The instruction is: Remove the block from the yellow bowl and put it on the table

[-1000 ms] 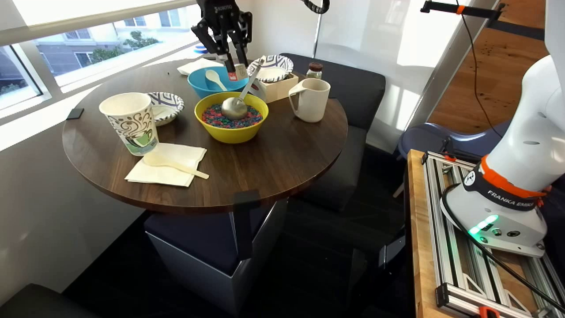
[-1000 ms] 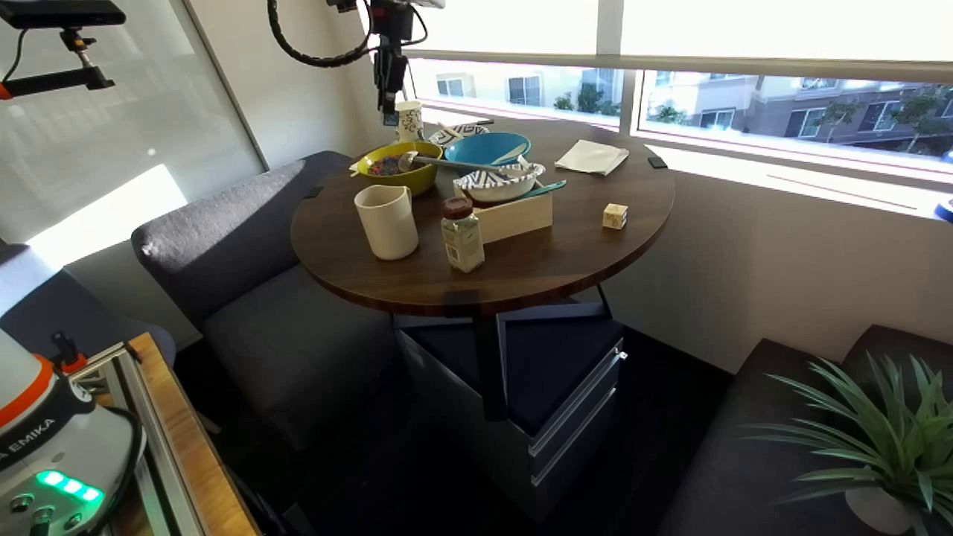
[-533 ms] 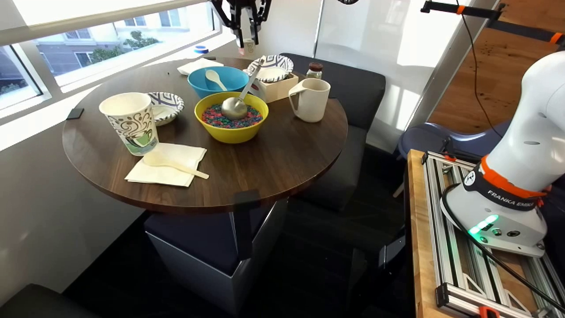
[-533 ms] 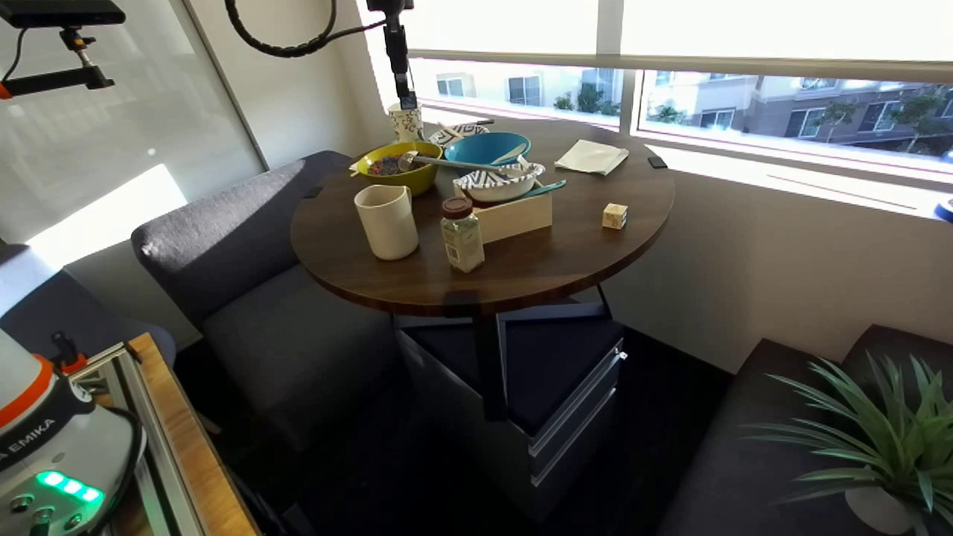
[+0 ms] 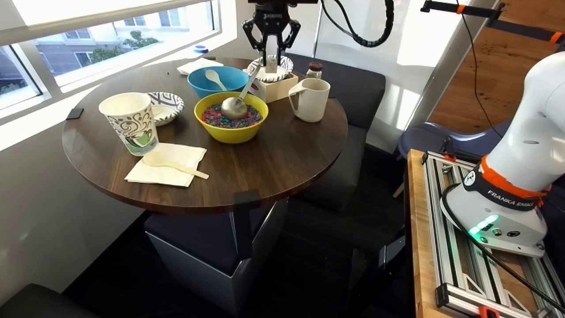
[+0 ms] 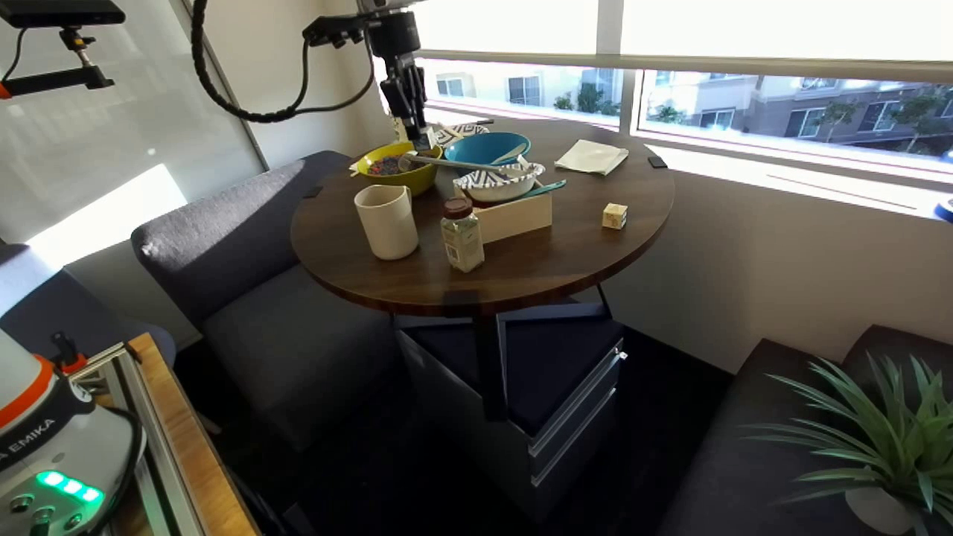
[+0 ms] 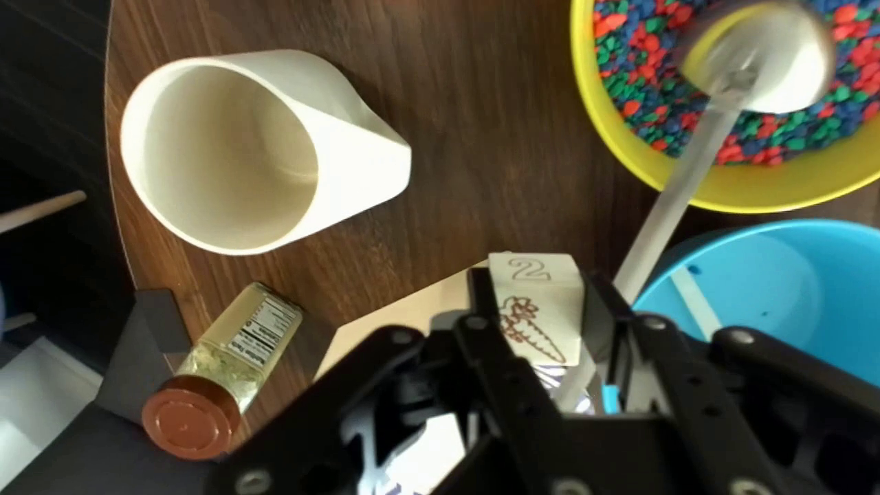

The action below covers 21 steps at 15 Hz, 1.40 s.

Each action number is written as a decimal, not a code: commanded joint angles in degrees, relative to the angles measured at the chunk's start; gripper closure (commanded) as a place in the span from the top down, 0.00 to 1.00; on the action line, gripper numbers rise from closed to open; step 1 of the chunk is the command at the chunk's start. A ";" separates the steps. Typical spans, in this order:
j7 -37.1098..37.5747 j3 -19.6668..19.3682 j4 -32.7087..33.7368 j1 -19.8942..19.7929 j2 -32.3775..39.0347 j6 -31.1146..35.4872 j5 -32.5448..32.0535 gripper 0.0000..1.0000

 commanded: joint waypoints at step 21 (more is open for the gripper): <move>-9.90 1.70 -8.52 -3.29 4.82 14.96 0.54 0.09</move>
